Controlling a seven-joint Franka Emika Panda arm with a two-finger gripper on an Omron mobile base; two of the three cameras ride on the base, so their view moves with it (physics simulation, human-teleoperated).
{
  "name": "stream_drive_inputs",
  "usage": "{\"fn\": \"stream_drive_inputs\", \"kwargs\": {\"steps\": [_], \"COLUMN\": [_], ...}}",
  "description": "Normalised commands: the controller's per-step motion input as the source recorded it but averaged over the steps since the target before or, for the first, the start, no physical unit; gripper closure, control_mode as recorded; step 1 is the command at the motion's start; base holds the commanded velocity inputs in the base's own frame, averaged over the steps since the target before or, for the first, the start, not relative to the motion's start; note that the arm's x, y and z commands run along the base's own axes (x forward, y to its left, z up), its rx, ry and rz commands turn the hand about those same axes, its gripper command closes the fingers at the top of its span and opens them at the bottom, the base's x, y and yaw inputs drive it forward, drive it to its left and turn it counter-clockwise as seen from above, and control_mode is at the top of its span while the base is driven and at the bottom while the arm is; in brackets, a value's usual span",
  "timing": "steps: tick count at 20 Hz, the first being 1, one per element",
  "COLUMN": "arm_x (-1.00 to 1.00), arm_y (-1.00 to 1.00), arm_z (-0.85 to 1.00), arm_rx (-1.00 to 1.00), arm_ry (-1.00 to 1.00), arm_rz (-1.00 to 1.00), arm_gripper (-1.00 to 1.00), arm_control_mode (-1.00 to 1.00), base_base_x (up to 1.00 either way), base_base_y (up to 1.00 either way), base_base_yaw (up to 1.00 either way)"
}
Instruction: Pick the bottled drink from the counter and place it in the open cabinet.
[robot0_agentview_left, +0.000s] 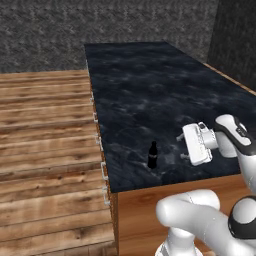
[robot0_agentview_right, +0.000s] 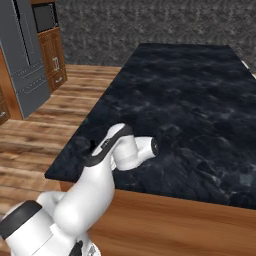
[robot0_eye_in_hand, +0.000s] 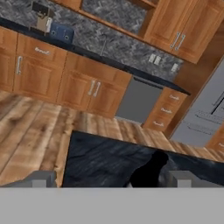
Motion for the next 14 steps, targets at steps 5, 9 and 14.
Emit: {"fn": "stream_drive_inputs", "kwargs": {"steps": [5,9,14], "arm_x": [0.22,0.22,0.25], "arm_y": [0.14,0.09,0.17], "arm_z": [-0.16,-0.11,-0.2], "arm_rx": [0.03,0.0,0.0], "arm_ry": [0.0,0.05,0.06], "arm_rz": [-0.02,0.0,0.0], "arm_gripper": [-1.0,-1.0,-1.0], "arm_control_mode": [-1.0,-1.0,-1.0], "base_base_x": [0.0,0.0,0.0], "base_base_y": [0.0,0.0,0.0], "base_base_yaw": [0.0,0.0,0.0]}}
